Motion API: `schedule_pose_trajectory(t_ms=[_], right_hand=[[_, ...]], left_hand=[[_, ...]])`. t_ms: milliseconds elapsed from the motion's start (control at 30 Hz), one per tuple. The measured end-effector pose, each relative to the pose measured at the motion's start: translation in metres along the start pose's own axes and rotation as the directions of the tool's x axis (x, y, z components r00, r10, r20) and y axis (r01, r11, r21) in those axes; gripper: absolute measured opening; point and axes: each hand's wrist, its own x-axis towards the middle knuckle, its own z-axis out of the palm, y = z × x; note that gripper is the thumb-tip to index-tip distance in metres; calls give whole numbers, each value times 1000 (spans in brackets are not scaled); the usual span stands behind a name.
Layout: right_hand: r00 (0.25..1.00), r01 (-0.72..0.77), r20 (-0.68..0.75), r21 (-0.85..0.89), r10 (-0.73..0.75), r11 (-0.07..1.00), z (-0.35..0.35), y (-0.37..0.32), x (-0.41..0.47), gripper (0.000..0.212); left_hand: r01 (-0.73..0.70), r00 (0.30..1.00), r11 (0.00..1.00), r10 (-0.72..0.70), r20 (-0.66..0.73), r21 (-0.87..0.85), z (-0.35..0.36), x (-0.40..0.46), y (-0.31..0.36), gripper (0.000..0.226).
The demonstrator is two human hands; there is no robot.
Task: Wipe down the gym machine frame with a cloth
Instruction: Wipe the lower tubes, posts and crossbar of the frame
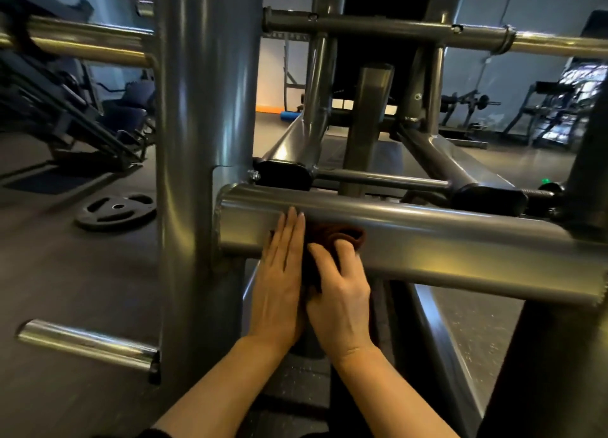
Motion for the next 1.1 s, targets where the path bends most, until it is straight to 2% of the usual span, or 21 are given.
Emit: schedule_pose_trajectory(t_ms=[100, 167, 233, 300, 333, 400, 467, 533, 633, 700, 800, 867, 933, 1000, 1100], right_hand=[[937, -16, 341, 276, -83, 961, -5, -24, 21, 66], [890, -111, 444, 422, -99, 900, -15, -35, 32, 73], [930, -65, 356, 407, -93, 911, -28, -39, 45, 68], [984, 23, 162, 265, -68, 964, -41, -29, 59, 55], [995, 19, 90, 166, -34, 986, -45, -20, 65, 47], [997, -67, 36, -6, 67, 998, -51, -1, 73, 41], [989, -131, 59, -105, 138, 986, -49, 11, 71, 43], [986, -106, 111, -170, 125, 980, -44, 13, 62, 46], [982, -70, 158, -211, 105, 975, -44, 13, 58, 47], [984, -71, 140, -237, 106, 969, -52, 19, 67, 41], [968, -137, 150, -362, 203, 922, -61, 37, 80, 48], [954, -153, 165, -448, 250, 881, -57, 44, 79, 54], [961, -161, 127, -458, 244, 874, -53, 45, 75, 58], [962, -158, 136, -423, 235, 892, -56, 47, 75, 59], [959, -127, 192, -365, 209, 922, -64, 50, 78, 59]], left_hand=[[39, 990, 999, -40, -134, -10, -15, -13, -2, 69], [95, 969, 995, -94, -229, -8, -27, -15, -15, 59], [152, 935, 988, -150, -322, -19, -39, -11, -33, 49], [234, 881, 972, -220, -418, -19, -46, -7, -49, 46], [286, 847, 957, -272, -457, -40, -46, -6, -52, 46], [374, 788, 922, -371, -492, -97, -39, -6, -48, 44], [427, 763, 892, -444, -469, -151, -26, -8, -30, 46], [391, 815, 908, -419, -401, -153, -10, -13, -5, 51], [214, 928, 969, -242, -283, -127, 3, -19, 20, 61], [192, 925, 972, -227, -306, -138, 2, -14, 15, 61], [306, 834, 936, -351, -426, -174, -11, 6, 0, 46], [339, 814, 924, -382, -437, -175, -14, 16, 4, 43], [257, 888, 955, -293, -355, -145, -6, 17, 23, 44], [113, 967, 989, -132, -219, -100, 5, 14, 44, 48], [27, 986, 992, -46, -161, -120, 11, 28, 50, 54]])
